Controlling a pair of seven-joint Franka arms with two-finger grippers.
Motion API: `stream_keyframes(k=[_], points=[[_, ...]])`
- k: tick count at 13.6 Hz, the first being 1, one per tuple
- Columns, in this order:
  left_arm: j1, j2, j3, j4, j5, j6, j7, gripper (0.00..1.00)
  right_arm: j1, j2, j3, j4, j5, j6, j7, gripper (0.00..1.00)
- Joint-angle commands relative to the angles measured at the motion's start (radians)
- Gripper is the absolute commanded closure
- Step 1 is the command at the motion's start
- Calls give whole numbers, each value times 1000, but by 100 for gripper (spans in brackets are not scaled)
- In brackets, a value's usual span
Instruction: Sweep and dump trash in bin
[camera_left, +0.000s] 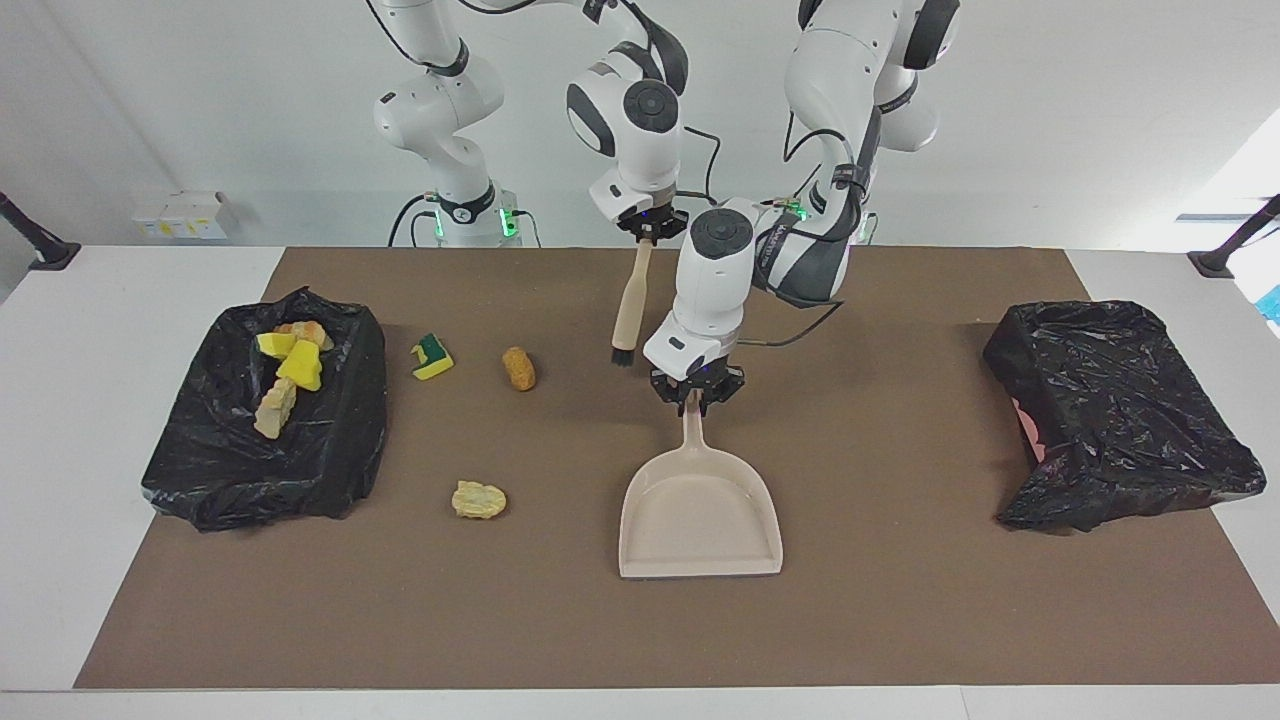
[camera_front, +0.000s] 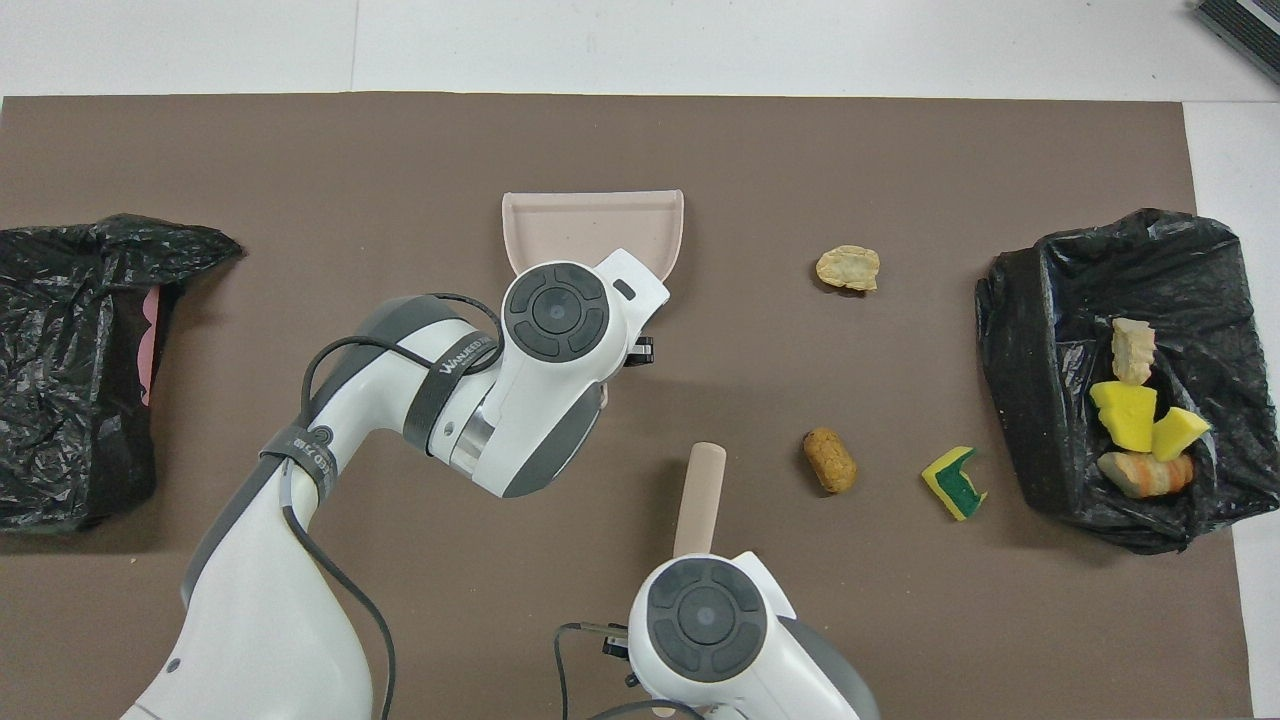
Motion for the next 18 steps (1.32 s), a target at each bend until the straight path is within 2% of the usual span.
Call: stream_keyframes(k=[1,5,7,9,13,18], points=[[9,-4,12,7,16,-37,-5,100,-99,-124,6,-120,-37,-35,30,100],[96,-32,12,11,17,-85,119,100,-206,-155,6,-125,-258,-177,41,100],[150,-40,11,29,16,-132,214,100,-297,-153,8,-125,-339,-220,8,100],[220,-40,5,63,14,-206,390,100,-413,-155,11,-140,-343,-261,-81,100],[292,-21,14,116,20,-258,593,100,-452,-205,9,-214,-392,-283,-199,100],[316,-30,14,121,11,-240,658,100,-515,-257,8,-289,-452,-283,-296,100]])
